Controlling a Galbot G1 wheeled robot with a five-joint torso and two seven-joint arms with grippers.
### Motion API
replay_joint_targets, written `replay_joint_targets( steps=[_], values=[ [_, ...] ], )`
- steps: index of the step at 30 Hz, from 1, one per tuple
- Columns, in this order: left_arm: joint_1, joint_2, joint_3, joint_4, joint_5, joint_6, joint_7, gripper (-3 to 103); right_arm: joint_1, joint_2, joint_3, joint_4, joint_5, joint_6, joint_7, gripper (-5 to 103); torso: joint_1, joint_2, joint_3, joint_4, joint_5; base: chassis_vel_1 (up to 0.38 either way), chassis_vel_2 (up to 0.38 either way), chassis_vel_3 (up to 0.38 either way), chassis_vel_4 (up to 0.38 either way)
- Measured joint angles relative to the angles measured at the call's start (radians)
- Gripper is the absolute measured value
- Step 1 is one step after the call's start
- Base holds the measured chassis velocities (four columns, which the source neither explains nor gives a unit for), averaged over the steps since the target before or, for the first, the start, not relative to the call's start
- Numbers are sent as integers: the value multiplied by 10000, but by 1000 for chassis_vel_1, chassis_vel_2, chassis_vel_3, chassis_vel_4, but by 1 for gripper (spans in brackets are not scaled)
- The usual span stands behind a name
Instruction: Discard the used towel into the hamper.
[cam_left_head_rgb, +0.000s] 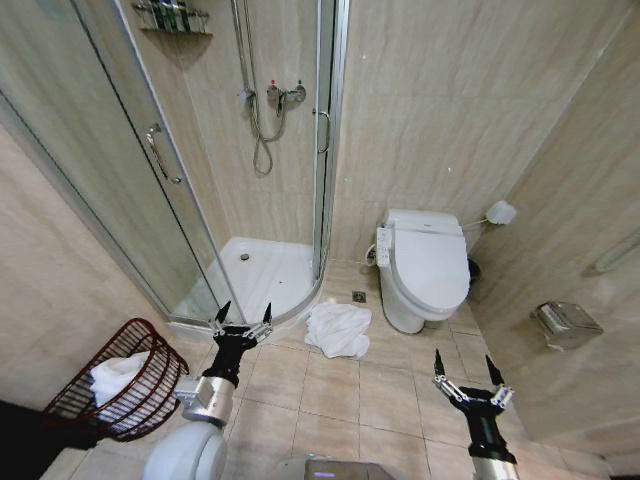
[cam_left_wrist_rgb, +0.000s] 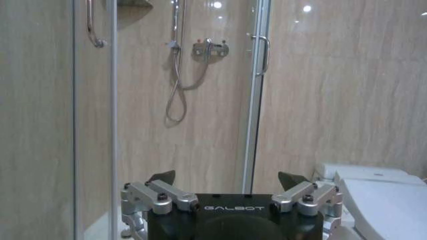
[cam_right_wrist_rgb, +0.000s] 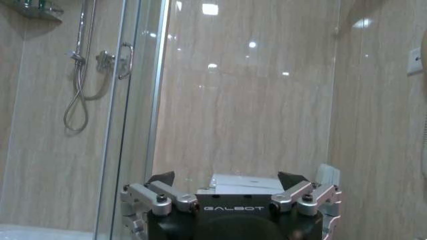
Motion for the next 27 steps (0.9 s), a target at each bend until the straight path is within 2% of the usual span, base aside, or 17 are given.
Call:
replay_joint_targets(
  steps=[27],
  values=[
    [0, 0, 0, 0, 0, 0, 0, 100, 0, 0, 0, 0, -1, 0, 0, 100, -535, -1225, -691, 0, 0, 0, 0, 0, 0]
  ],
)
